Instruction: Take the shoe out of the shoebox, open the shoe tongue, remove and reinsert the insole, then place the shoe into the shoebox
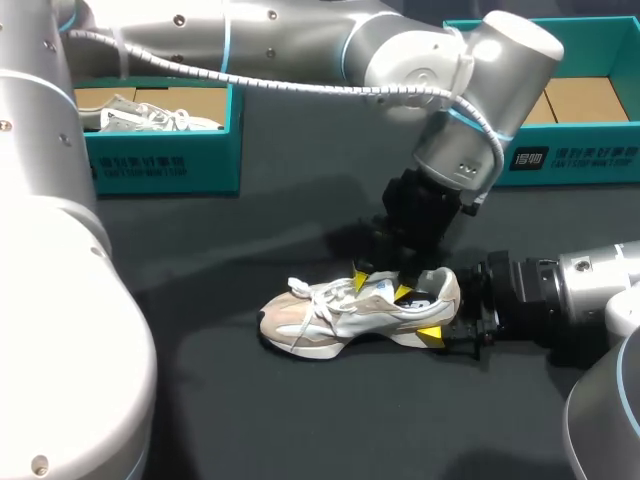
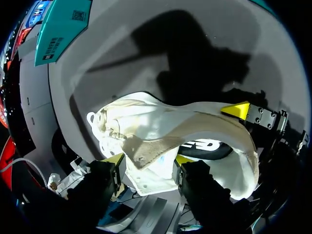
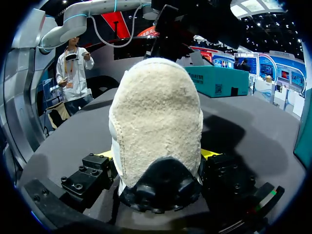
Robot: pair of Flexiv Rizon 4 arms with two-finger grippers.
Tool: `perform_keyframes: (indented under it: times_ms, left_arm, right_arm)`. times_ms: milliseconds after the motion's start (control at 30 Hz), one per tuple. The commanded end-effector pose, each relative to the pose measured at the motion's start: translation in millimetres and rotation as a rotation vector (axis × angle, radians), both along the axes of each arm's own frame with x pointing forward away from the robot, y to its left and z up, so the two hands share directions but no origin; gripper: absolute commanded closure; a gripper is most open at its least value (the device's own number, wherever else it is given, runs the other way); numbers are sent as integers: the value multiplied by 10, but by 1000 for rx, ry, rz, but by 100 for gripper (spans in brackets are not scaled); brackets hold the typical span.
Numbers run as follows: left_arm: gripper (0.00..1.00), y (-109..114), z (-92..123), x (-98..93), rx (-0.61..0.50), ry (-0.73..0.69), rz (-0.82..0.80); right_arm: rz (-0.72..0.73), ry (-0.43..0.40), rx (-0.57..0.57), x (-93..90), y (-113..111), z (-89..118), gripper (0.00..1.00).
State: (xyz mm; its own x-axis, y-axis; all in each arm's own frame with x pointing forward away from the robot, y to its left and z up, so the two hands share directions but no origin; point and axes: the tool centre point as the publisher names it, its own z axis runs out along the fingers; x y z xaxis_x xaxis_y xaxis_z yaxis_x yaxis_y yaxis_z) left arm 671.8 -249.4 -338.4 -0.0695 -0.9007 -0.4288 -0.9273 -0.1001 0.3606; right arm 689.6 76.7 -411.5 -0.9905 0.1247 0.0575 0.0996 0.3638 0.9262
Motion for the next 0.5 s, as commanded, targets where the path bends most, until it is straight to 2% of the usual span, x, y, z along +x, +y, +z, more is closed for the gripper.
perform_keyframes:
  times_ms: [33,133,267,333,500]
  left_arm:
    - [55,-43,-66,36,13,13,-2]
    - [64,-41,-65,24,15,16,-3]
    - [85,-5,-7,-2,-3,6,-3]
    - [100,27,22,-14,-20,-6,4]
    - [100,179,162,-81,-89,-57,36]
  right_arm:
    - [0,1,-4,-11,10,2,100]
    - [0,1,-4,-11,10,2,100]
    - [0,1,-4,-11,10,2,100]
    - [0,1,-4,-11,10,2,100]
    - [0,1,-4,-11,10,2,100]
